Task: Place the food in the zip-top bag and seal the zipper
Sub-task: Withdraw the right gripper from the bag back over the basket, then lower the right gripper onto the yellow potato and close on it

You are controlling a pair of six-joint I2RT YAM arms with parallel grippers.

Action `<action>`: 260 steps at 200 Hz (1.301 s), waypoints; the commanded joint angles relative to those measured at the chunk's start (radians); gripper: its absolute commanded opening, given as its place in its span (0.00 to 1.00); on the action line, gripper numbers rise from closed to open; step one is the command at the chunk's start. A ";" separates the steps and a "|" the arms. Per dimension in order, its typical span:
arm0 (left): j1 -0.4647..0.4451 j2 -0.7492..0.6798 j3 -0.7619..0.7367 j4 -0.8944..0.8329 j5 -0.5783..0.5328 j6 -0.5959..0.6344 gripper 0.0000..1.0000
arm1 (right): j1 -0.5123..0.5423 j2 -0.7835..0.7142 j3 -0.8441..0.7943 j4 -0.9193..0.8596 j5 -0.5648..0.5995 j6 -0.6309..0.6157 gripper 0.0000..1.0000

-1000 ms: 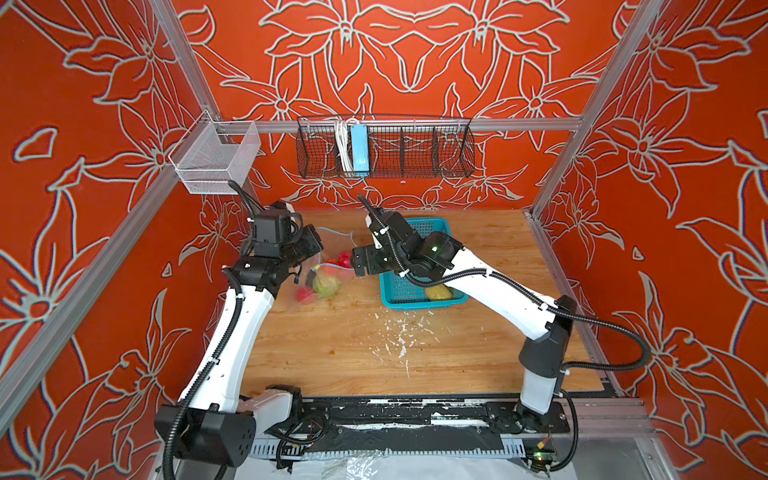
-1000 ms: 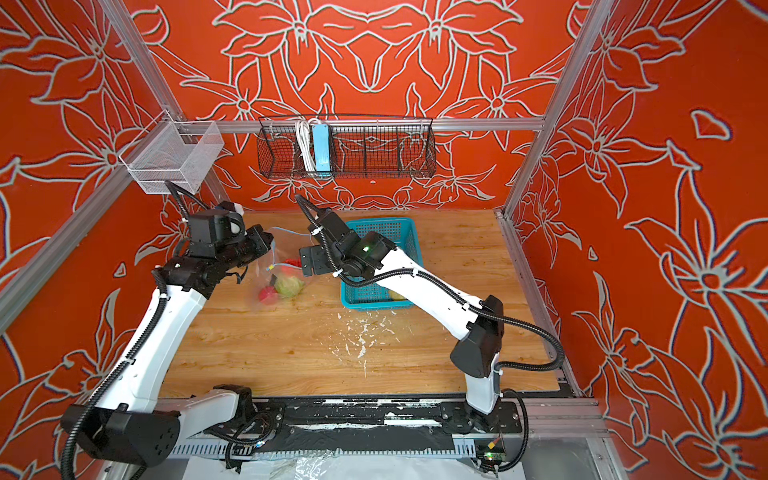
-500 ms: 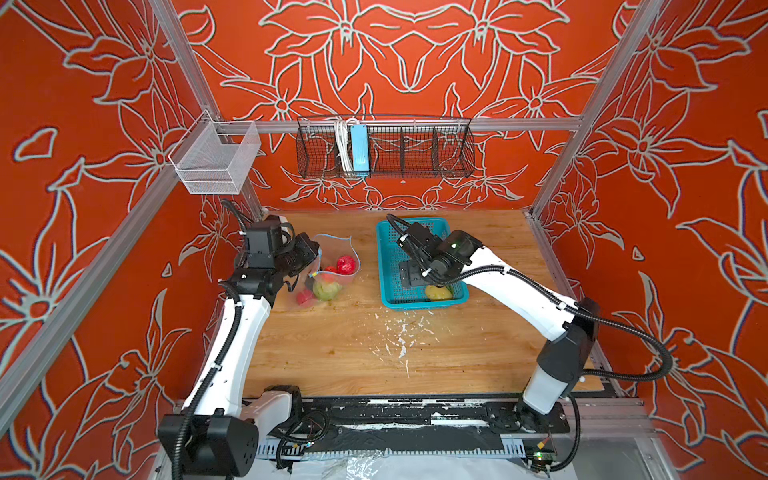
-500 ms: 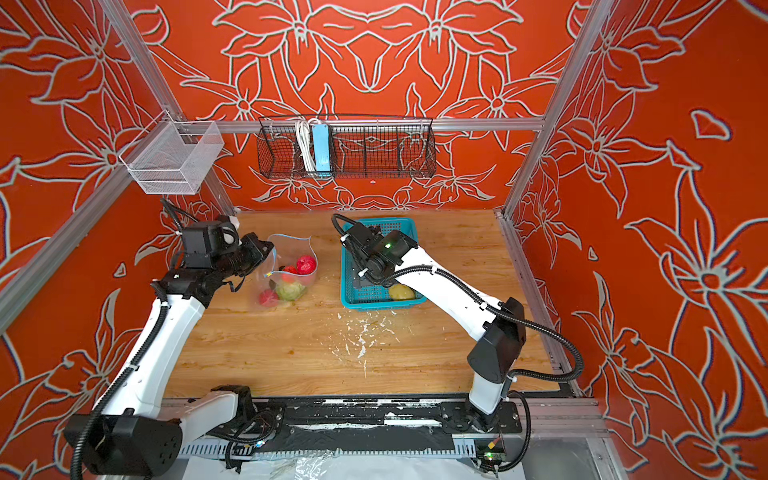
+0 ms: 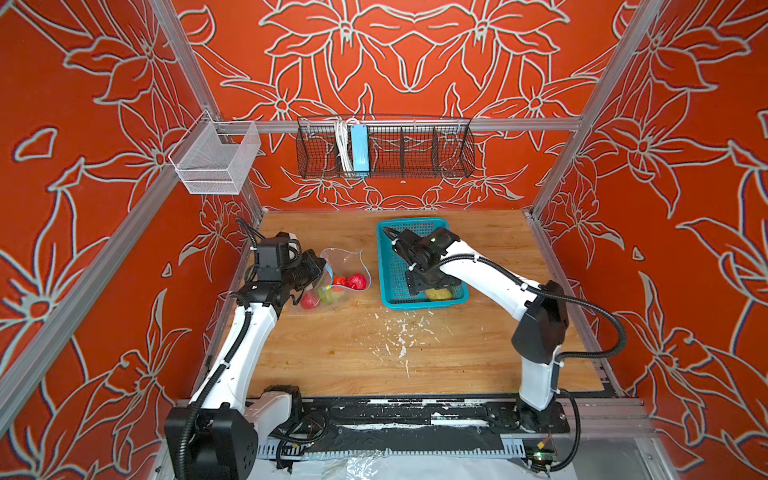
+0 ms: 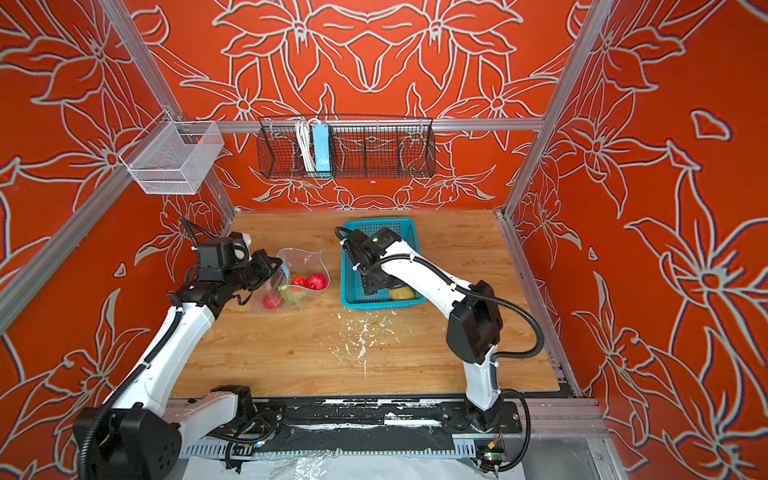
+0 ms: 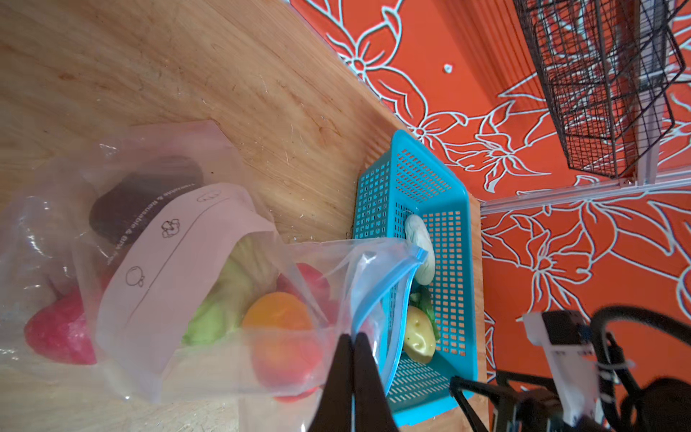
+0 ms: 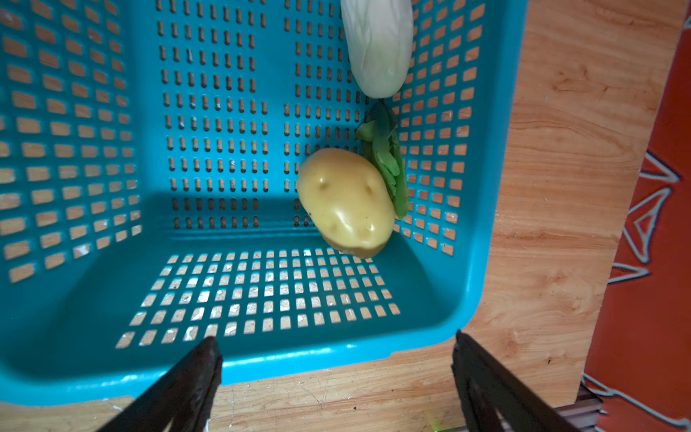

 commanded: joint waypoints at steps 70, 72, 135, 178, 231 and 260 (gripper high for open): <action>0.006 -0.079 0.006 -0.034 -0.024 0.049 0.00 | -0.084 0.234 0.276 -0.179 -0.058 -0.109 0.98; 0.007 -0.081 0.005 -0.034 -0.025 0.047 0.00 | -0.086 0.240 0.284 -0.186 -0.055 -0.110 0.98; 0.017 -0.081 0.004 -0.049 -0.031 0.061 0.00 | -0.126 0.290 0.241 -0.198 -0.089 -0.088 0.98; 0.018 -0.058 0.014 -0.052 0.002 0.054 0.00 | -0.142 0.280 0.192 -0.177 -0.111 -0.092 0.98; 0.017 -0.052 0.021 -0.064 0.019 0.072 0.00 | -0.162 0.309 0.194 -0.193 -0.128 -0.100 0.97; 0.017 -0.052 0.024 -0.066 0.015 0.071 0.00 | -0.163 0.340 0.195 -0.192 -0.150 -0.105 0.94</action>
